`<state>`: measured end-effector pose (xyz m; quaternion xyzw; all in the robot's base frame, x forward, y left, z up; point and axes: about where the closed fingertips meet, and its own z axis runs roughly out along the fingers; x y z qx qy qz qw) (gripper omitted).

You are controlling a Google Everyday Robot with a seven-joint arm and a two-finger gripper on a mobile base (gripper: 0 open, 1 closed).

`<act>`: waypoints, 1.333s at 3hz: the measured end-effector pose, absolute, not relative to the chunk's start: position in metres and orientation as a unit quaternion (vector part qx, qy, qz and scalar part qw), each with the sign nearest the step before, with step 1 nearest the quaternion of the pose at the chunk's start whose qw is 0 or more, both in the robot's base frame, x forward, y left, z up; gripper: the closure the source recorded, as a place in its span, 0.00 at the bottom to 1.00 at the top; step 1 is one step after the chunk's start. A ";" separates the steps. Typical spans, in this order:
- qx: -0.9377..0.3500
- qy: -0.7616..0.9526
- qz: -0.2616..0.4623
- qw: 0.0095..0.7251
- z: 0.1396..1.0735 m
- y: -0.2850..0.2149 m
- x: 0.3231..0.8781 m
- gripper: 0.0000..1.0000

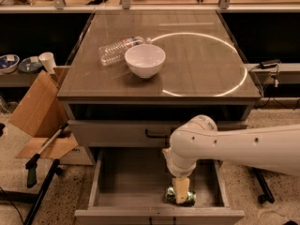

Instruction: Pick green can from middle drawer and place on counter

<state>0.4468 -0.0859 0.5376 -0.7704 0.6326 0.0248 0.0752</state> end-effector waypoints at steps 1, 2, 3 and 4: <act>-0.772 0.631 0.035 0.067 0.478 -0.093 0.468 0.00; -0.772 0.631 0.047 0.060 0.425 -0.108 0.480 0.00; -0.764 0.640 0.041 0.070 0.400 -0.126 0.474 0.00; -0.763 0.641 0.039 0.073 0.396 -0.129 0.471 0.00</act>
Offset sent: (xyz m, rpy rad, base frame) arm 0.0497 -0.0402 -0.1775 0.0092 0.0842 0.0105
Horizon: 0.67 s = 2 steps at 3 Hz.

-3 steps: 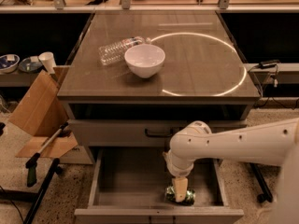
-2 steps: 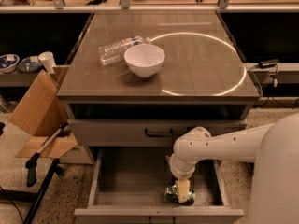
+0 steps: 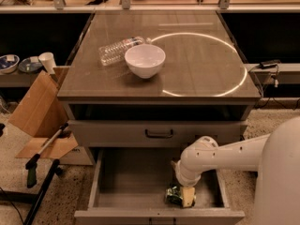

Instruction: Pick green can from middle drawer and place on counter

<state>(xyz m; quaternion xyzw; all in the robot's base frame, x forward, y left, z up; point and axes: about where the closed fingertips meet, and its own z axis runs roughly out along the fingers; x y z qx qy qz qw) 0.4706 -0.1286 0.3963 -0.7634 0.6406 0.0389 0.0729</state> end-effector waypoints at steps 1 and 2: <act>-0.760 0.644 0.036 0.077 0.393 -0.130 0.465 0.00; -0.757 0.648 0.035 0.080 0.389 -0.130 0.462 0.00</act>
Offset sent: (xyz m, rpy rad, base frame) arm -0.0238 -0.0005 -0.0440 0.0258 -0.0460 -0.0736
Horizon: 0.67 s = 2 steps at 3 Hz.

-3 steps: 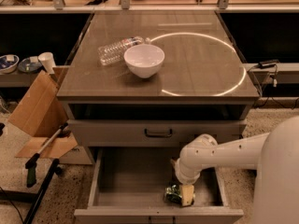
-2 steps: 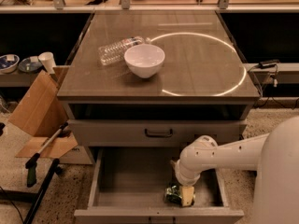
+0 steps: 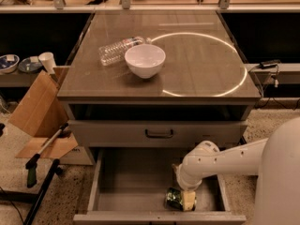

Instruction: Pick green can from middle drawer and place on counter

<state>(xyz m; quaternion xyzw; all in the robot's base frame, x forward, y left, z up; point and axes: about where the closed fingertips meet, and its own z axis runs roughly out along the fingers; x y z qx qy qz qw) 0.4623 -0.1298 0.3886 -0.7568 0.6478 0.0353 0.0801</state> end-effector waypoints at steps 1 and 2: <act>-0.757 0.648 0.035 0.080 0.389 -0.130 0.462 0.00; -0.748 0.657 0.034 0.087 0.385 -0.133 0.463 0.00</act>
Offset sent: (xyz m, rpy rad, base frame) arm 0.0059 -0.0234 -0.0489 0.0765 -0.0699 -0.2097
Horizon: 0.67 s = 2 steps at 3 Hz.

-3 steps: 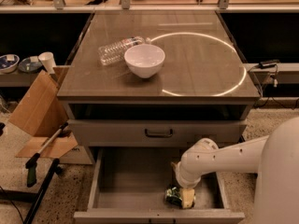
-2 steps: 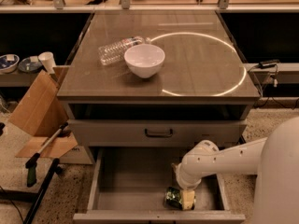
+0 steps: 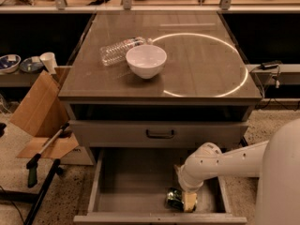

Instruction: Pick green can from middle drawer and place on counter

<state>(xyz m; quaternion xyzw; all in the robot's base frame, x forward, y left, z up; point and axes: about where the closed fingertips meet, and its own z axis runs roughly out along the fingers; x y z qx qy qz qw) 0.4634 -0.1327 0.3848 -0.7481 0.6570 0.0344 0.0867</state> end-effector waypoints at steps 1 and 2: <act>-0.723 0.682 0.030 0.101 0.376 -0.147 0.464 0.00; -0.699 0.705 0.020 0.117 0.382 -0.150 0.470 0.00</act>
Offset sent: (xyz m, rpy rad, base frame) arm 0.0091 -0.0217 0.0036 0.0404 -0.0817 -0.1814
